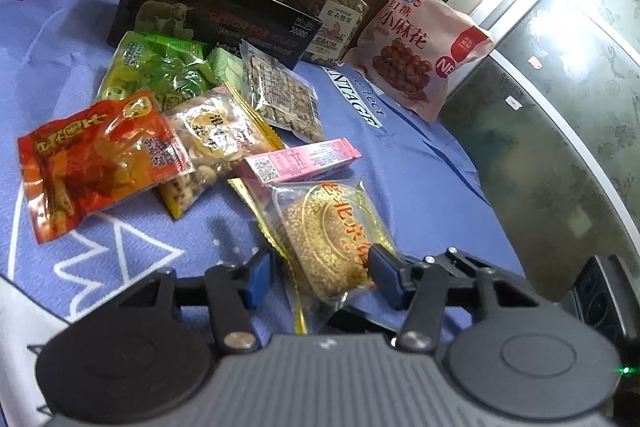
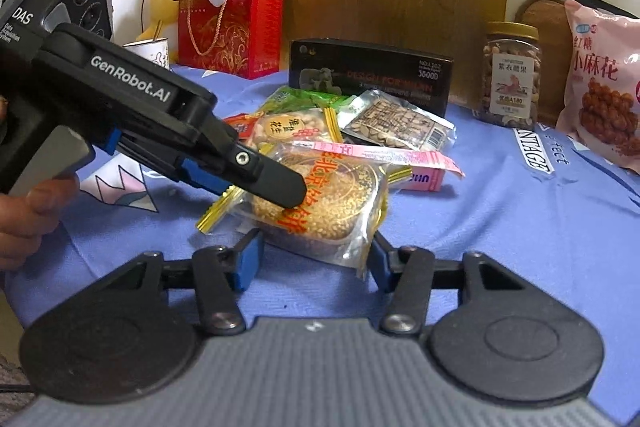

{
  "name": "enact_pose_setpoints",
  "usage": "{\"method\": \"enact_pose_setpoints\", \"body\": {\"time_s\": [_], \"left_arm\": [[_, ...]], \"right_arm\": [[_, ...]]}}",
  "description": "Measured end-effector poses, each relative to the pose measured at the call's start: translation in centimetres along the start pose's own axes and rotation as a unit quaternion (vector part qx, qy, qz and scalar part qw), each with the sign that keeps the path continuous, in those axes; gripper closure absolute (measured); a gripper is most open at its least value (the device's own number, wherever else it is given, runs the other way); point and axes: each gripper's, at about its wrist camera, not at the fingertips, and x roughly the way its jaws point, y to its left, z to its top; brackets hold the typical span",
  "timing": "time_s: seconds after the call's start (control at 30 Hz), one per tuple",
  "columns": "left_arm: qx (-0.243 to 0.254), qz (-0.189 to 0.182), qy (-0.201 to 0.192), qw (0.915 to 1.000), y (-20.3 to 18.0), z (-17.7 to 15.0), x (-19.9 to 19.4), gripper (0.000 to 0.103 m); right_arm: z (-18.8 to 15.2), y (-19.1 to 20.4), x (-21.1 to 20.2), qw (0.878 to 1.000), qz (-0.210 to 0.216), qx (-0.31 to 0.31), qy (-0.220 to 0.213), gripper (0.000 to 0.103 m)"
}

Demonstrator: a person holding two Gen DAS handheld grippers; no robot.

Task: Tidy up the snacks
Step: 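Lower the mooncake bag into the black tin box and release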

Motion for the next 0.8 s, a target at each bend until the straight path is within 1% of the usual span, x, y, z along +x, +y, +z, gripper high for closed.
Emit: {"method": "enact_pose_setpoints", "body": {"time_s": [0.4, 0.57, 0.7, 0.8], "left_arm": [[0.013, 0.006, -0.019, 0.9997, -0.9, -0.4, -1.2, 0.052], [0.014, 0.001, -0.035, 0.9993, -1.6, -0.2, -2.4, 0.052], [0.016, 0.001, -0.056, 0.9983, -2.6, 1.4, -3.6, 0.052], [0.029, 0.011, -0.071, 0.997, -3.1, 3.9, -3.9, 0.052]], "right_arm": [[-0.1, 0.4, -0.2, 1.0, 0.012, 0.022, -0.005, 0.05], [0.3, 0.4, -0.8, 0.999, 0.018, 0.034, -0.014, 0.05], [1.7, 0.5, -1.5, 0.999, 0.017, 0.03, -0.034, 0.05], [3.8, -0.1, -1.2, 0.998, 0.019, 0.027, -0.05, 0.05]]}}
